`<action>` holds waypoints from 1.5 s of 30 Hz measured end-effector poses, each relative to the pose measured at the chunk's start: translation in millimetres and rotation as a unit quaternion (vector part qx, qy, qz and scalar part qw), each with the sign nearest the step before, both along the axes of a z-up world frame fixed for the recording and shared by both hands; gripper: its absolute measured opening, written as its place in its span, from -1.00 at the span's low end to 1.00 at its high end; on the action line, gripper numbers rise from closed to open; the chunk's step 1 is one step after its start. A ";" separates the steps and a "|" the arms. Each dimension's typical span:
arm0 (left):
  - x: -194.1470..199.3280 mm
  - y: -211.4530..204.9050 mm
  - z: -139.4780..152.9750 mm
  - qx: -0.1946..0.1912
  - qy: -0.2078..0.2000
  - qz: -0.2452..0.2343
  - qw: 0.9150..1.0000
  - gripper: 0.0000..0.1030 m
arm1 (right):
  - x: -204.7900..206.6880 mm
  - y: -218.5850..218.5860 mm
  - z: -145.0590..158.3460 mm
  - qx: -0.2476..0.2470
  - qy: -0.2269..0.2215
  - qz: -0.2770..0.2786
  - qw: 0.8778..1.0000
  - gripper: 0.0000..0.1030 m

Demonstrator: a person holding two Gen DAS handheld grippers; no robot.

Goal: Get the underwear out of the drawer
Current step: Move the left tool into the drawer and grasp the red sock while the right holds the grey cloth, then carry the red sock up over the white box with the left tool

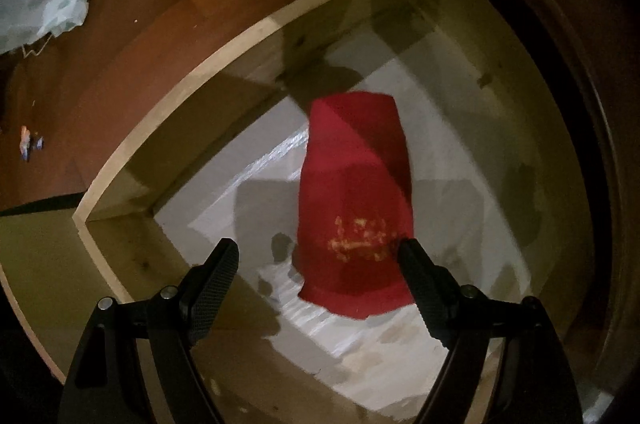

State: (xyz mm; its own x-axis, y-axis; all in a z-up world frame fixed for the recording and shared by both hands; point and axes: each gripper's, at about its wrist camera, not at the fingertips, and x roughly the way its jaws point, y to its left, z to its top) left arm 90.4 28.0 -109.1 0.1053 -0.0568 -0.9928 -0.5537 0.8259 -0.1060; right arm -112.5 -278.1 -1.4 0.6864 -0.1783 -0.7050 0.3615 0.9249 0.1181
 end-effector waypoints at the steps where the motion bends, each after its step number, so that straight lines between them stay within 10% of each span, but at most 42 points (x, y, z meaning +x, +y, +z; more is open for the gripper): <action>1: 2.4 -1.7 -0.2 -0.001 -0.001 0.003 1.000 0.55 | 0.3 -2.0 -1.5 0.000 0.004 -0.005 1.000 -0.53; 19: 24.2 -18.3 -33.7 0.011 0.028 0.043 0.999 0.53 | 0.9 -11.9 -2.9 0.015 0.005 -0.017 1.000 -0.53; 28: 32.9 -33.8 -26.1 0.040 0.034 -0.007 0.999 -0.20 | 2.8 -9.7 -2.8 0.018 0.004 -0.009 1.000 -0.53; 45: 3.5 -20.5 8.4 0.038 0.013 -0.111 0.993 -0.31 | 9.4 -0.4 -3.7 0.015 0.003 0.006 1.000 -0.53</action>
State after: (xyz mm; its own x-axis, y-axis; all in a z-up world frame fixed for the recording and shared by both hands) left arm 93.9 7.6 -100.6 0.0728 -0.0013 -0.9973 -0.3594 0.9328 -0.0274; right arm -103.1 -278.5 -5.1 0.6839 -0.1479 -0.7144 0.3508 0.9253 0.1443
